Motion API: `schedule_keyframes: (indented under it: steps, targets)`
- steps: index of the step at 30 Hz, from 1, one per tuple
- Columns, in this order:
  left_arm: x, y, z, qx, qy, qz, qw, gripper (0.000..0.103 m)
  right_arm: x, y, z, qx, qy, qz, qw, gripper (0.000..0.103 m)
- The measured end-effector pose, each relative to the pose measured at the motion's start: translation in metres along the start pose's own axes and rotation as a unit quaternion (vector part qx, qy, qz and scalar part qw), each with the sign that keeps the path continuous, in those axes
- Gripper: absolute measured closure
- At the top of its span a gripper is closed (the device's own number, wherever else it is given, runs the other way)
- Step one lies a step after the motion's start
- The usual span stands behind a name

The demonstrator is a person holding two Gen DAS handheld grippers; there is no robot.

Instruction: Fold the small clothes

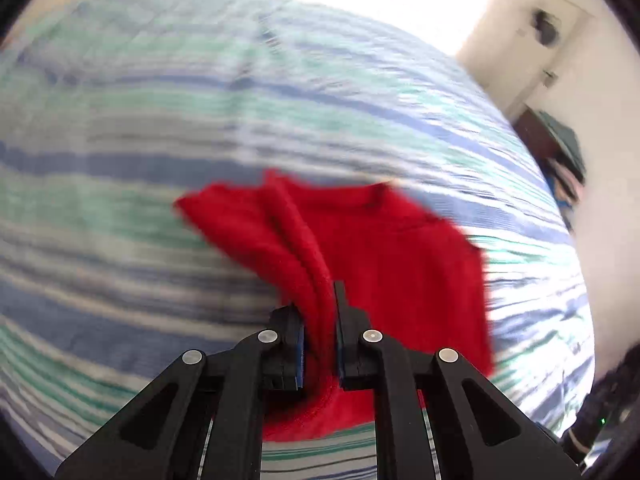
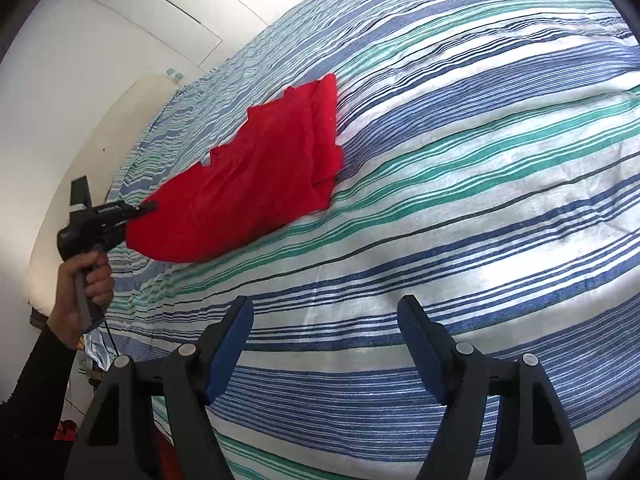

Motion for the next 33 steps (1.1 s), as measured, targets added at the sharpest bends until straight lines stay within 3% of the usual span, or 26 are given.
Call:
schedule_keyframes:
  steps: [4,7,9,11,12,13,14,15,17,19,20,23,25,27,28,29,31,32,33]
  targets:
    - [-0.018,0.023,-0.103,-0.074,-0.042,0.0,0.9964,0.093,0.014,0.006,-0.007,-0.014,0.012,-0.02,1.0,0.029]
    - [-0.063,0.006,-0.166,-0.081,-0.077,0.012,0.9936,0.091,0.023,0.007,-0.01,-0.01,0.016,-0.03,0.999,0.029]
    - [-0.094,-0.012,-0.193,-0.082,-0.1,0.043,0.9907,0.076,0.03,0.005,-0.014,-0.008,0.013,-0.035,0.999,0.029]
    - [-0.107,-0.033,-0.198,-0.066,-0.092,0.091,0.9893,0.076,0.034,0.004,-0.019,-0.015,0.005,-0.036,0.999,0.029]
    - [-0.098,-0.039,-0.196,-0.053,-0.099,0.092,0.9894,0.075,0.039,0.003,-0.022,-0.018,0.004,-0.039,0.999,0.029]
    - [-0.082,-0.039,-0.191,-0.045,-0.116,0.074,0.9895,0.074,0.043,0.003,-0.024,-0.02,0.005,-0.044,0.999,0.029]
    - [-0.063,-0.038,-0.182,-0.044,-0.124,0.051,0.99,0.063,0.048,0.003,-0.025,-0.021,0.006,-0.048,0.999,0.028]
    - [-0.04,-0.039,-0.169,-0.043,-0.115,0.025,0.9921,0.043,0.05,0.005,-0.026,-0.023,0.007,-0.049,0.998,0.027]
    - [-0.001,-0.042,-0.14,-0.038,-0.088,-0.031,0.9949,0.021,0.05,0.009,-0.024,-0.028,0.016,-0.045,0.998,0.023]
    - [0.032,-0.052,-0.1,-0.03,-0.053,-0.068,0.9958,0.019,0.039,0.015,-0.012,-0.036,0.047,-0.026,0.998,0.023]
    - [0.038,-0.059,-0.085,-0.027,-0.035,-0.065,0.9969,0.019,0.031,0.019,-0.003,-0.042,0.066,-0.015,0.997,0.023]
    - [0.029,-0.082,-0.05,-0.003,-0.01,-0.022,0.9997,0.025,0.0,0.034,0.028,-0.08,0.139,0.027,0.987,0.023]
    - [0.016,-0.092,-0.041,0.016,-0.009,-0.006,0.9998,0.026,-0.028,0.046,0.04,-0.118,0.138,0.053,0.982,0.023]
    - [-0.001,-0.101,-0.033,0.04,-0.008,0.003,0.9992,0.026,-0.052,0.059,0.045,-0.138,0.113,0.046,0.983,0.028]
    - [-0.016,-0.103,-0.035,0.054,-0.005,0.007,0.9985,0.026,-0.063,0.066,0.044,-0.14,0.098,0.043,0.984,0.053]
    - [-0.028,-0.106,-0.033,0.07,-0.008,0.015,0.9974,0.027,-0.072,0.071,0.043,-0.133,0.072,0.037,0.988,0.1]
    - [-0.055,-0.112,-0.041,0.071,-0.024,0.043,0.9963,0.061,-0.083,0.073,0.032,-0.117,0.008,0.02,0.993,0.097]
    - [-0.068,-0.118,-0.047,0.049,-0.014,0.078,0.9957,0.09,-0.086,0.068,0.023,-0.124,-0.005,0.023,0.992,0.097]
    - [-0.077,-0.125,-0.053,0.022,-0.005,0.112,0.9934,0.098,-0.088,0.064,0.013,-0.138,-0.012,0.035,0.99,0.097]
Point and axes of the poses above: each gripper's, at about its wrist camera, not at the fingertips, and x roughly against the way its jaws point, z to its left, y to its top, the point moved 4 cm from there along -x, roughly the way its jaws point, and after that the axes turned 15 degrees about -x, right-handed, at the moved point
